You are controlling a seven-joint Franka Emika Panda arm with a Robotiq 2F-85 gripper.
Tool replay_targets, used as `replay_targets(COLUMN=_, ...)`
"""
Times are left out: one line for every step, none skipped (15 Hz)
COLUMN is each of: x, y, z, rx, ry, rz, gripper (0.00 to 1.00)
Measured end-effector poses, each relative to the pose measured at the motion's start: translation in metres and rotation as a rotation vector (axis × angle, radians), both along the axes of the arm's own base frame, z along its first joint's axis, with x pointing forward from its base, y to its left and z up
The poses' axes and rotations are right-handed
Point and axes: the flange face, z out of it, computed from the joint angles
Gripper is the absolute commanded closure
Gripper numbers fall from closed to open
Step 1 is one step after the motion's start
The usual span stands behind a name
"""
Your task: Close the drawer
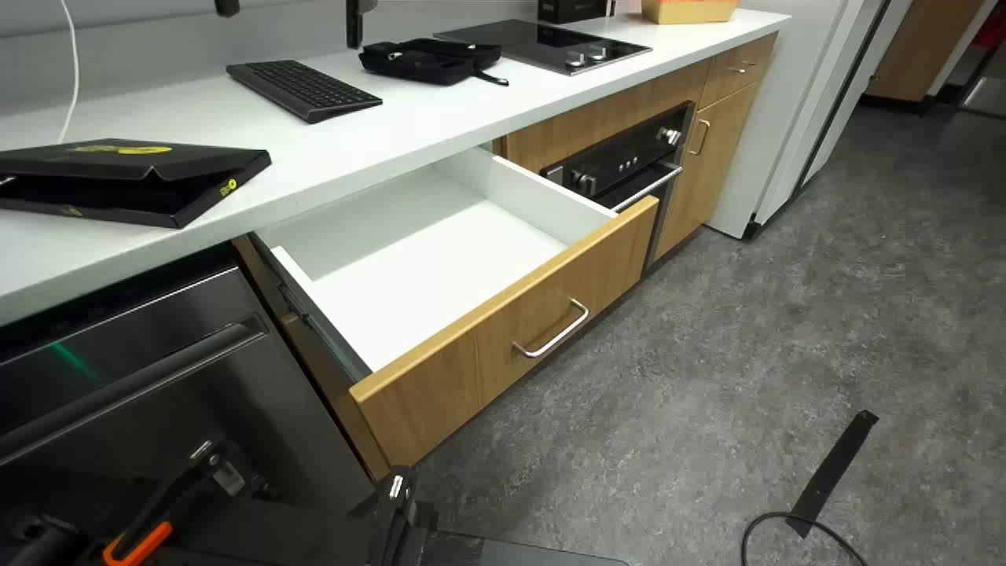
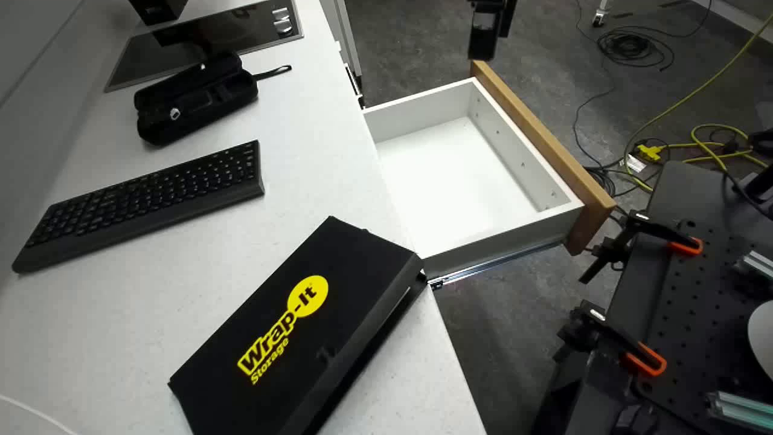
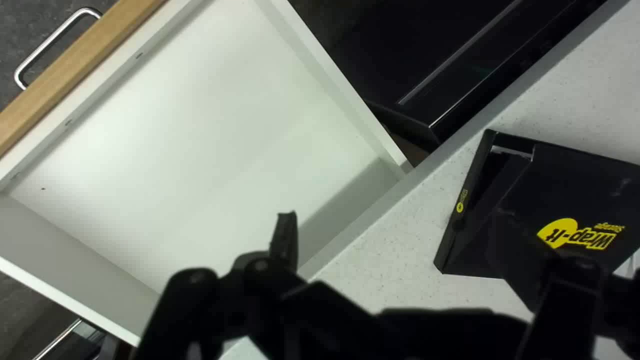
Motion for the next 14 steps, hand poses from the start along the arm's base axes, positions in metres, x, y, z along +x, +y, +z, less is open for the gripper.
replay_targets(x=0.0, y=0.0, z=0.0, rx=0.0, ry=0.001, rz=0.0, gripper=0.0)
replay_targets(x=0.0, y=0.0, z=0.0, rx=0.0, ry=0.001, rz=0.0, gripper=0.0)
replay_targets(x=0.0, y=0.0, z=0.0, rx=0.0, ry=0.001, rz=0.0, gripper=0.0)
replay_targets(x=0.0, y=0.0, z=-0.001, rx=-0.001, ry=0.001, rz=0.0, gripper=0.0)
replay_targets(x=-0.001, y=-0.001, z=-0.001, rx=-0.007, ry=0.003, rz=-0.001, gripper=0.0)
replay_targets(x=-0.001, y=-0.005, z=-0.002, rx=-0.019, ry=0.002, rz=-0.006, gripper=0.0)
replay_targets(x=0.0, y=-0.012, z=-0.004, rx=-0.041, ry=-0.006, rz=-0.018, gripper=0.0)
replay_targets(x=0.0, y=-0.024, z=-0.006, rx=-0.069, ry=-0.014, rz=-0.035, gripper=0.0)
replay_targets(x=0.0, y=-0.039, z=-0.009, rx=-0.098, ry=-0.021, rz=-0.059, gripper=0.0)
replay_targets(x=0.0, y=-0.058, z=-0.014, rx=-0.125, ry=-0.028, rz=-0.092, gripper=0.0)
replay_targets(x=0.0, y=-0.078, z=-0.019, rx=-0.146, ry=-0.032, rz=-0.128, gripper=0.0)
replay_targets(x=-0.001, y=-0.1, z=-0.026, rx=-0.164, ry=-0.034, rz=-0.172, gripper=0.0)
replay_targets(x=-0.003, y=-0.122, z=-0.035, rx=-0.176, ry=-0.034, rz=-0.218, gripper=0.0)
replay_targets(x=-0.005, y=-0.142, z=-0.046, rx=-0.184, ry=-0.03, rz=-0.262, gripper=0.0)
